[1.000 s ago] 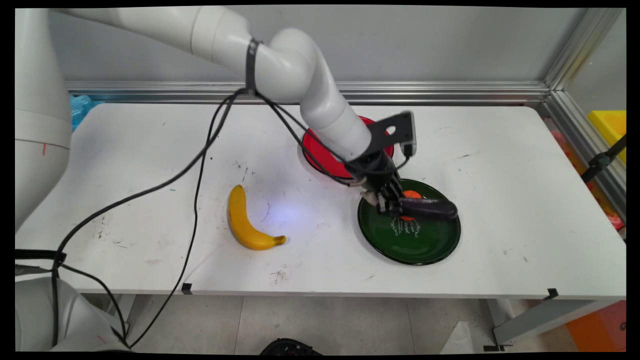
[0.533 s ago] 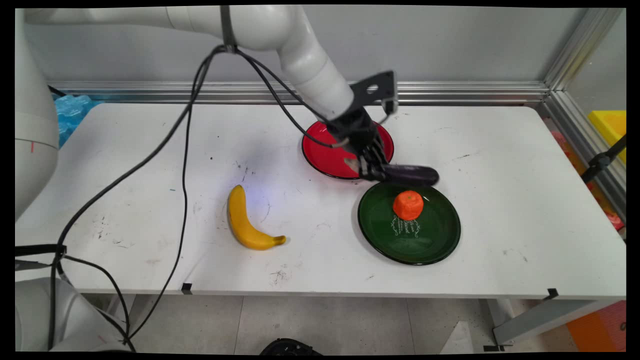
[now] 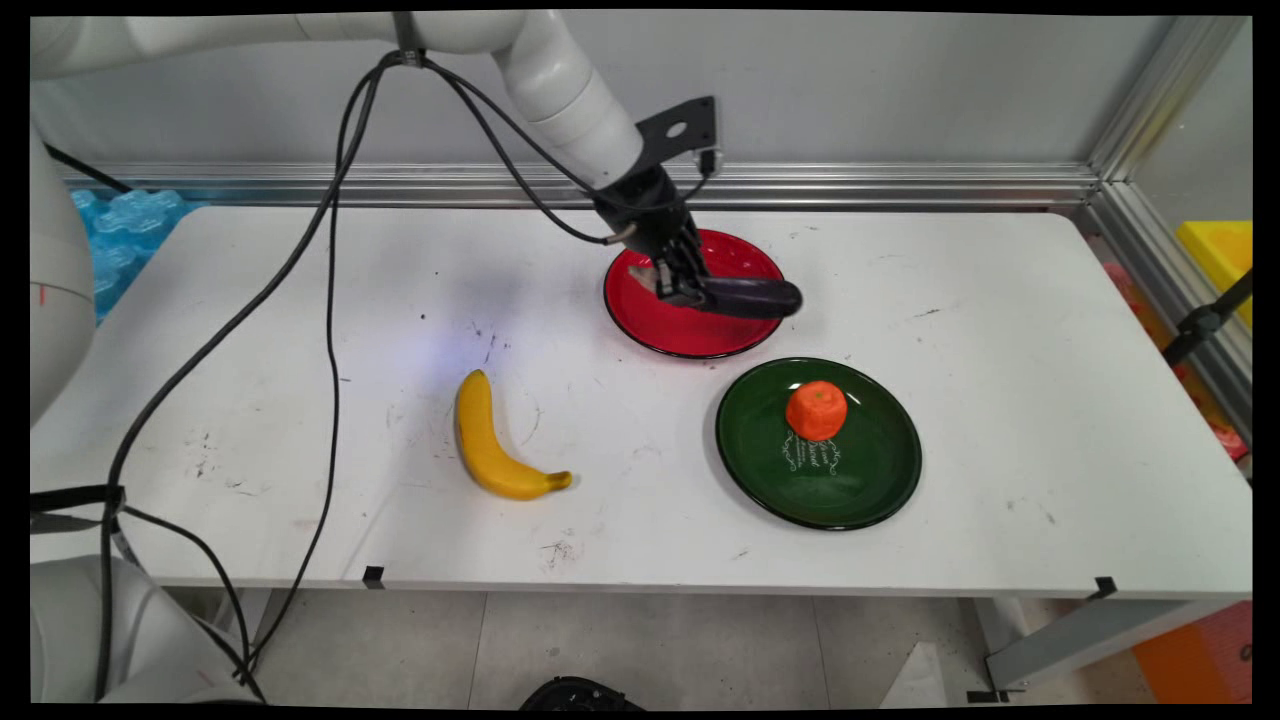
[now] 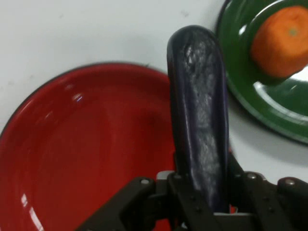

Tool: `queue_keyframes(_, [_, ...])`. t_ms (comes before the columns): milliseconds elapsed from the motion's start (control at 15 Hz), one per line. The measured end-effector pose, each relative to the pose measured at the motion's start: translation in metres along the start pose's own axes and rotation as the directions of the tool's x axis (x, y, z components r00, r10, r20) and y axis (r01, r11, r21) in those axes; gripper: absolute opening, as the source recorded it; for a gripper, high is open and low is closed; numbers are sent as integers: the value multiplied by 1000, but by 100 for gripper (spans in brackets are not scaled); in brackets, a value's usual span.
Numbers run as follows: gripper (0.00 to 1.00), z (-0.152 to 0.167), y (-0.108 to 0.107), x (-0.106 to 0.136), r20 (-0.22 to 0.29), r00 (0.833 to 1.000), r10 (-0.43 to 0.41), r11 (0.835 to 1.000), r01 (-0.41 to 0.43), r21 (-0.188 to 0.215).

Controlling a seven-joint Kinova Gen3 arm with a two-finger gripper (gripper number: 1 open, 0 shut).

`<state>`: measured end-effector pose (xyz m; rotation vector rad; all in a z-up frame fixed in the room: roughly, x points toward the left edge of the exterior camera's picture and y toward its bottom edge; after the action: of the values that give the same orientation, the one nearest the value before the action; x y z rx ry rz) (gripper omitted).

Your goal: Place the picked object on the red plate

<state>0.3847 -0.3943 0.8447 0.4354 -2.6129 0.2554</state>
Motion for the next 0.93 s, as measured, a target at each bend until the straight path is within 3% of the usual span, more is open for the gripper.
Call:
queue_keyframes(400, [0,16,-22,-32,16,1000,-9,1000,9,14])
queue_keyframes(933, [0,46,-34,-50,-1,999,-35,999,35,10])
